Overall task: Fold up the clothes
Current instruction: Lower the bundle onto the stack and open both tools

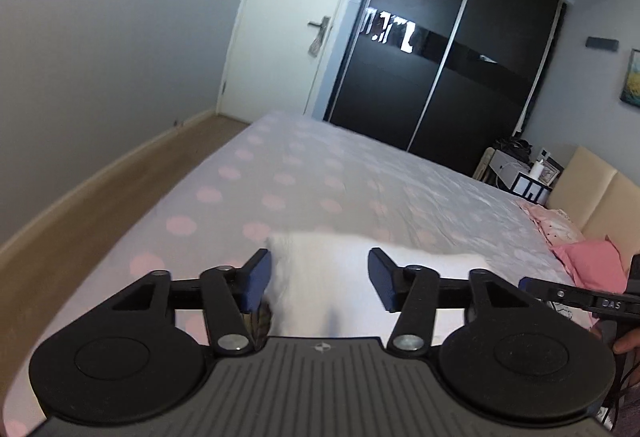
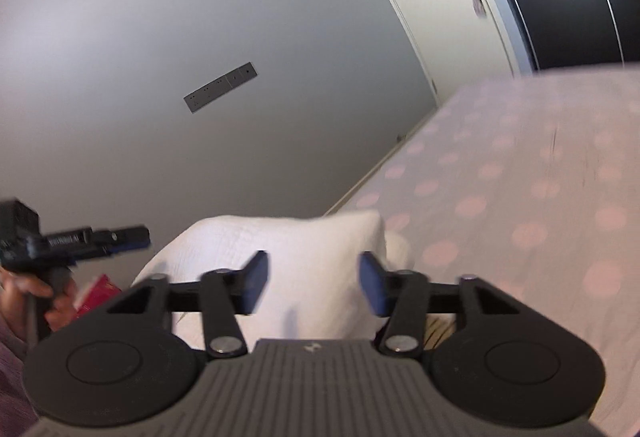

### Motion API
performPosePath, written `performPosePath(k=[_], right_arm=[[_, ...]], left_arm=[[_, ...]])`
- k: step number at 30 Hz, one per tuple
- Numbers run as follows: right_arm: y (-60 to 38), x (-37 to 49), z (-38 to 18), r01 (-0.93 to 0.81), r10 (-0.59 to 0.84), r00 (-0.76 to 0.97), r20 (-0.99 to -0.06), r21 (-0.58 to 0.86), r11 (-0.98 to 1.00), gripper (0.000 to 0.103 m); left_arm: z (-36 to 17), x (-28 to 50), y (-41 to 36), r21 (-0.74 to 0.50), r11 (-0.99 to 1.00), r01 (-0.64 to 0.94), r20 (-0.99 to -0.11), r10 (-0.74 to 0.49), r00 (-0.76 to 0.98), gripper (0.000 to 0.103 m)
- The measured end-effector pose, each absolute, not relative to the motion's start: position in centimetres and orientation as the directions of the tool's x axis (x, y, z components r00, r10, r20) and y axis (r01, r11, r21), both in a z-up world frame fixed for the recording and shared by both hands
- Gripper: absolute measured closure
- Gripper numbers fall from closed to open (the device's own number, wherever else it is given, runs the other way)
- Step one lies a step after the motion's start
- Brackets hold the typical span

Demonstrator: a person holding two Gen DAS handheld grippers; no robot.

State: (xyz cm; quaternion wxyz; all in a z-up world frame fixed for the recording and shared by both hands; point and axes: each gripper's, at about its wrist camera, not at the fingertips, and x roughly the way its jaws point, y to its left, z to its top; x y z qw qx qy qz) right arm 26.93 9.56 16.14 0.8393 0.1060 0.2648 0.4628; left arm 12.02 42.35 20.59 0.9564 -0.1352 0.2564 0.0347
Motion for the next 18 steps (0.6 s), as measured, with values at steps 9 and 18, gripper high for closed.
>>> performPosePath(k=[9, 18], right_arm=[[17.7, 26.0, 14.5, -0.753, 0.743, 0.509, -0.434, 0.194, 0.629, 0.071], [20.5, 30.4, 9.1, -0.714, 0.711, 0.468, -0.525, 0.248, 0.654, 0.074]], left_arm=[[16.5, 16.5, 40.1, -0.107, 0.981, -0.161, -0.569, 0.072, 0.819, 0.071], [11.8, 19.8, 41.9, -0.141, 0.973, -0.184, -0.616, 0.059, 0.785, 0.071]])
